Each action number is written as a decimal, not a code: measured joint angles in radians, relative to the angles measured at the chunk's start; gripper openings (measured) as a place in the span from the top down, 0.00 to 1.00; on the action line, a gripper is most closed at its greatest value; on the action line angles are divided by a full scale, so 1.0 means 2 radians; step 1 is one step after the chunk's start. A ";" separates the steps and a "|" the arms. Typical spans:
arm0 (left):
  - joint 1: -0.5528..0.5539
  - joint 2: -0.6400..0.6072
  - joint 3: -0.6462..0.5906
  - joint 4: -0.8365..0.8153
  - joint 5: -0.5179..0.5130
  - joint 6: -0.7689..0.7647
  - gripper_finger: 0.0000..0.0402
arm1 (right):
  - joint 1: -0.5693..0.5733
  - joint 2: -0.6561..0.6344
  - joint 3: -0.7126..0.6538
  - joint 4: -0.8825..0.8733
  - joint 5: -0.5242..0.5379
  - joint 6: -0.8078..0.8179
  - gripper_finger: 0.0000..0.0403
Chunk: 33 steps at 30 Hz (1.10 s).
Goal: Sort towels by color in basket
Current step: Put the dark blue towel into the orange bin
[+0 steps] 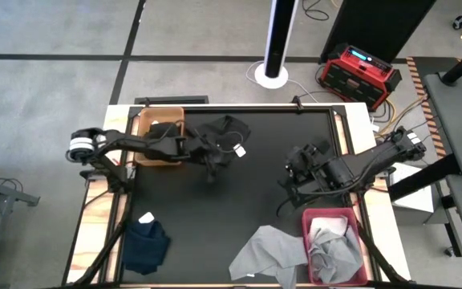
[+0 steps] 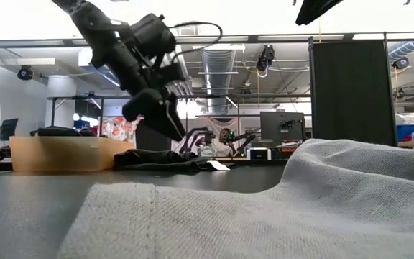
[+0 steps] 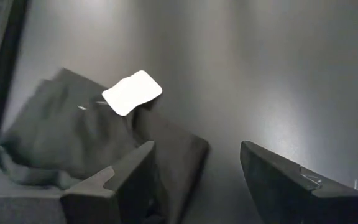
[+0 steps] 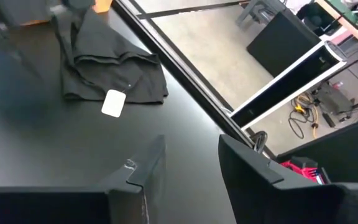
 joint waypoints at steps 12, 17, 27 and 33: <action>-0.004 0.072 0.025 -0.042 -0.001 -0.011 0.45 | 0.000 0.000 -0.002 0.000 0.000 0.000 0.60; -0.018 0.066 0.042 -0.106 -0.004 -0.039 0.45 | 0.000 0.000 -0.002 0.000 0.009 -0.006 0.59; -0.083 0.059 0.106 -0.379 0.116 -0.204 0.45 | -0.001 0.000 -0.006 0.000 0.013 -0.009 0.60; -0.184 0.058 0.156 -0.522 0.129 -0.312 0.45 | -0.001 0.000 -0.009 0.000 0.013 -0.010 0.57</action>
